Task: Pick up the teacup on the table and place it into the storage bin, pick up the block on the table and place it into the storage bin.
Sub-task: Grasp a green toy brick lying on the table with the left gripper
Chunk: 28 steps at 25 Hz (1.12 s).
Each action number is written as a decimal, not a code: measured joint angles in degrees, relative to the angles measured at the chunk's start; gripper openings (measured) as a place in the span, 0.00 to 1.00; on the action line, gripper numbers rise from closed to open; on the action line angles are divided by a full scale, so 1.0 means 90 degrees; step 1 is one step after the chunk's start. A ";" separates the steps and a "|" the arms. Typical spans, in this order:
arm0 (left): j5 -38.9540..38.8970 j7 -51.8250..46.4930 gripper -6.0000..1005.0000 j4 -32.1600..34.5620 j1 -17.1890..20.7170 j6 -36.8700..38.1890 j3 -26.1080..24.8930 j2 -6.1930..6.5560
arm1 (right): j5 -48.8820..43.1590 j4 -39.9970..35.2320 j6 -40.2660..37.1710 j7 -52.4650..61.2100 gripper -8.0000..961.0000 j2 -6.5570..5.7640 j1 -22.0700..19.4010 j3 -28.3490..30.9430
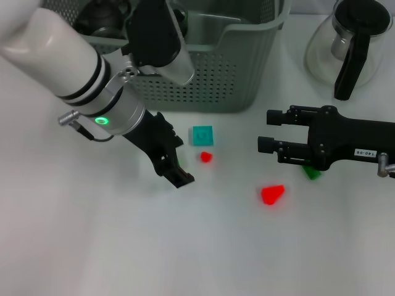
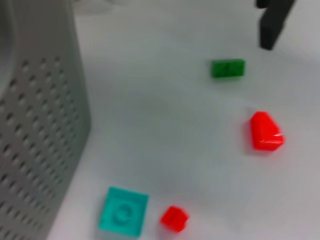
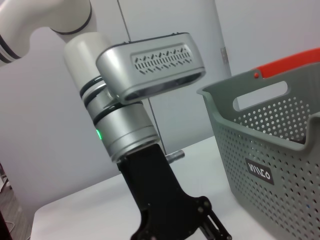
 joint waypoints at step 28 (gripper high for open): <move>0.0714 -0.0280 0.78 -0.1264 -0.0559 -0.0936 0.0410 -0.0011 | 0.0003 0.0000 0.0017 0.0001 0.70 0.0000 0.0016 0.0010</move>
